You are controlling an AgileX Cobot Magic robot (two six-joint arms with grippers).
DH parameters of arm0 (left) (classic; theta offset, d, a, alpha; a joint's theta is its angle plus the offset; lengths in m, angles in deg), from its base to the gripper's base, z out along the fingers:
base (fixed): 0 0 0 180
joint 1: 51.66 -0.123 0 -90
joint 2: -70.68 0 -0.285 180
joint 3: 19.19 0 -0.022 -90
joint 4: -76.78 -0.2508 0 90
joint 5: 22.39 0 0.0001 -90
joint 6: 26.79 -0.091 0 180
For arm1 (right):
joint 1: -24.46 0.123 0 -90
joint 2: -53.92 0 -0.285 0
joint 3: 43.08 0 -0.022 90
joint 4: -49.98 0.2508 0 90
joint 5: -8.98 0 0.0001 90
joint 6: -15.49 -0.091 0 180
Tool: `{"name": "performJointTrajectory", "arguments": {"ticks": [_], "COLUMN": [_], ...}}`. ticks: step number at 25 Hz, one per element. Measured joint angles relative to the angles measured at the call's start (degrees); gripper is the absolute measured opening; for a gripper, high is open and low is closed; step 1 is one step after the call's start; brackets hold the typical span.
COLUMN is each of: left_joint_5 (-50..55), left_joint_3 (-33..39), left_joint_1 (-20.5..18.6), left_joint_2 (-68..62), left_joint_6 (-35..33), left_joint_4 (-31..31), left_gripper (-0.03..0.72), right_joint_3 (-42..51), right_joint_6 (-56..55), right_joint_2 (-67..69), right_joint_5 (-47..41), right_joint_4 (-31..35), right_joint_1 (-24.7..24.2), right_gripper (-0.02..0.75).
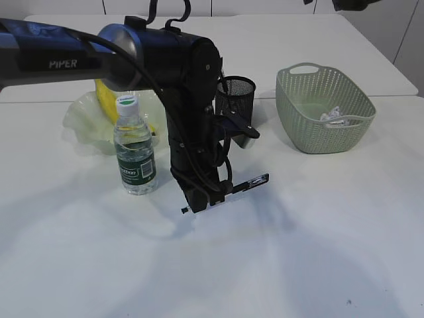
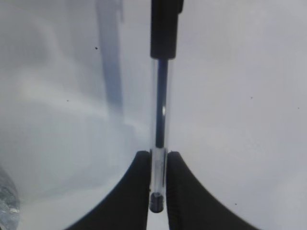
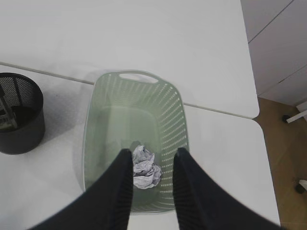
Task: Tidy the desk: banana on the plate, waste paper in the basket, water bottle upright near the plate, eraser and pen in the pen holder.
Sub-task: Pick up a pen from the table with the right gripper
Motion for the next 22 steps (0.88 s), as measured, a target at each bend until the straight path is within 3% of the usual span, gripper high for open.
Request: {"name": "performJointTrajectory", "arguments": {"ticks": [16,22], "left_joint_5": [0.16,0.25], "left_joint_3": [-0.38,-3.43], "left_joint_1": [0.00,0.00], "left_joint_2": [0.00,0.00], "left_joint_6": [0.28,0.32], "left_joint_4": [-0.10,-0.10], "left_gripper": [0.041,0.040], "right_joint_3": [0.00,0.00], "right_joint_6": [1.80,3.86], "right_joint_2": [-1.68,-4.70], "right_joint_5": [0.06,4.60], "right_joint_4": [-0.13,-0.13], "right_joint_1": [0.00,0.00], "right_gripper": [0.218,0.218]}}
